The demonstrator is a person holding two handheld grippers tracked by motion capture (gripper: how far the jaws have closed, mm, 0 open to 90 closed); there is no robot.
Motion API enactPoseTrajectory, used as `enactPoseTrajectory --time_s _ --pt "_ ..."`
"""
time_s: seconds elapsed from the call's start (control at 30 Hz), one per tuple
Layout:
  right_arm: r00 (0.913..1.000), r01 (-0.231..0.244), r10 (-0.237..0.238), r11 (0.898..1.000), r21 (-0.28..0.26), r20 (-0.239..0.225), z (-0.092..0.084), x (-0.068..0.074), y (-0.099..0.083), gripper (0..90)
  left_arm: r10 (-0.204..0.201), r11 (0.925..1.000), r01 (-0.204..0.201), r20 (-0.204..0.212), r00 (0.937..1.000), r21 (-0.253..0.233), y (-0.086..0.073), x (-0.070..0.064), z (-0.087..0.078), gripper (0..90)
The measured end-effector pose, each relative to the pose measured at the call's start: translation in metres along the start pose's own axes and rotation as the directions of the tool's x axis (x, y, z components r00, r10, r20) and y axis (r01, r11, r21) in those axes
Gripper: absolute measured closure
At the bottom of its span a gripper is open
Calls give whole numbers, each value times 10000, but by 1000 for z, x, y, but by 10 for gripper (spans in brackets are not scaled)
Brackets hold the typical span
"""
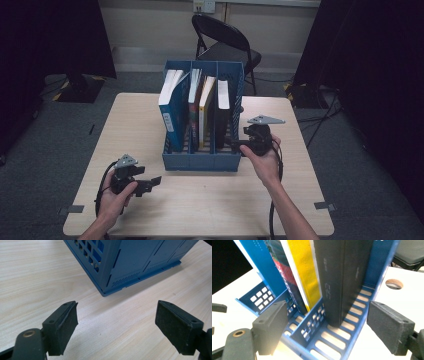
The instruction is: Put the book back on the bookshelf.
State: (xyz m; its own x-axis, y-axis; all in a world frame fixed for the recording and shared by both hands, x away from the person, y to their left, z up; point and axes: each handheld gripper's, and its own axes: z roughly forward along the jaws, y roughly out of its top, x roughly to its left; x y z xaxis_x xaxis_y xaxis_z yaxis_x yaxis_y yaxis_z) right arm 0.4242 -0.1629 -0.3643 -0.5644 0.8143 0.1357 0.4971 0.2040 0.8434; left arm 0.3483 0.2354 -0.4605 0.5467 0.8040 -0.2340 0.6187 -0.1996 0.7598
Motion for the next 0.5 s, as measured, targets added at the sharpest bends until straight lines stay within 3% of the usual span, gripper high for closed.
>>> enactPoseTrajectory --time_s 0.23,0.33,0.4,0.5 --pt "9997 70 -72 9999 81 247 -25 -11 -15 161 -68 10000 68 54 10000 -55 1 2 -1 173" --pt "9988 101 -106 9999 115 470 -35 -17 -22 159 -133 9992 136 90 9999 -378 2 5 -7 173" --pt "9983 -7 7 10000 -4 585 -44 -22 -29 158 -15 9988 8 -151 9999 -493 2 6 -11 167" --pt "9963 -225 224 9997 -8 830 -55 -30 -41 178 -163 9986 153 -178 9997 -515 1 8 -13 167"
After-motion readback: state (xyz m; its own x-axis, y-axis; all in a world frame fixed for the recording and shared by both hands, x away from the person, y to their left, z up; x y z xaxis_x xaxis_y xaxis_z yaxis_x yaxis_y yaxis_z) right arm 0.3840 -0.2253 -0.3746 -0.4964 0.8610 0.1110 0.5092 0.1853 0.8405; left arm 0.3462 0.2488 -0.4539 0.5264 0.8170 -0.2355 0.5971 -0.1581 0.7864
